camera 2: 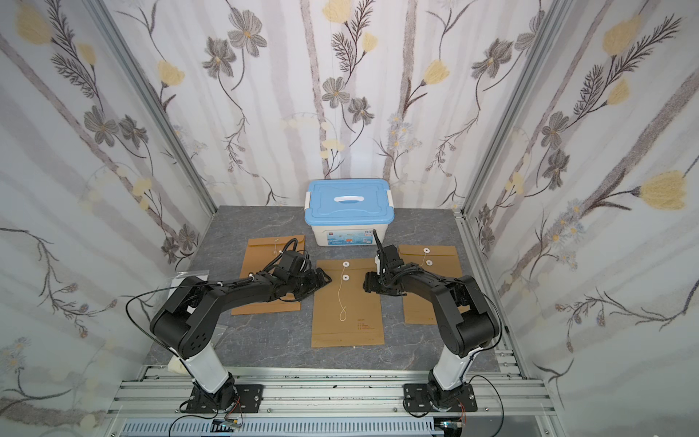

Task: Close the mouth of the file bag
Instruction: Pick up the file bag from the center of the board.

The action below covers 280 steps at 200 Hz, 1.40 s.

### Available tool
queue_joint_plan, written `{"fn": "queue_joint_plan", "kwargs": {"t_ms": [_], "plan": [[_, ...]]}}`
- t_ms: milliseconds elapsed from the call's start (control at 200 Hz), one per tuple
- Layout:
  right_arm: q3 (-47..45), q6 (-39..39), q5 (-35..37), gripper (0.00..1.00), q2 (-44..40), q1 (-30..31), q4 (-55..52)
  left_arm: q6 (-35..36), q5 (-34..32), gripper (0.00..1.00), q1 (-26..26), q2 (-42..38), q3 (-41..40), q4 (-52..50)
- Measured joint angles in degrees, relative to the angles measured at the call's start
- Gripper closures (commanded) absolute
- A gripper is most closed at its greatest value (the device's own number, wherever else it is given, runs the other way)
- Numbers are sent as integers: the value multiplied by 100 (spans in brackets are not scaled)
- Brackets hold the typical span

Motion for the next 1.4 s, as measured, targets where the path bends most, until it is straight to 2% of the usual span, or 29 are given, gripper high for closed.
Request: {"fn": "queue_joint_plan", "kwargs": {"t_ms": [360,450,649,699,754,894,1239,1339,1399], "plan": [[28,267,-22,33,109,-96,52,166,214,16,144,289,225,131],[-9,271,-61,33,103,-98,101,166,219,24,144,299,212,164],[-81,264,-151,34,103,-105,284,155,264,31,151,297,2,505],[-98,264,-151,34,103,-105,332,142,306,39,160,291,-92,664],[-109,264,-153,34,103,-105,358,125,350,52,164,286,-192,822],[-118,264,-157,34,98,-105,372,116,509,53,164,269,-396,1073],[-350,260,-177,34,11,-109,710,214,627,87,177,-107,-540,1375],[-367,260,-216,34,13,-109,780,308,684,89,219,-118,-538,1375],[-391,262,-240,33,9,-109,822,313,710,96,238,-118,-538,1373]]}}
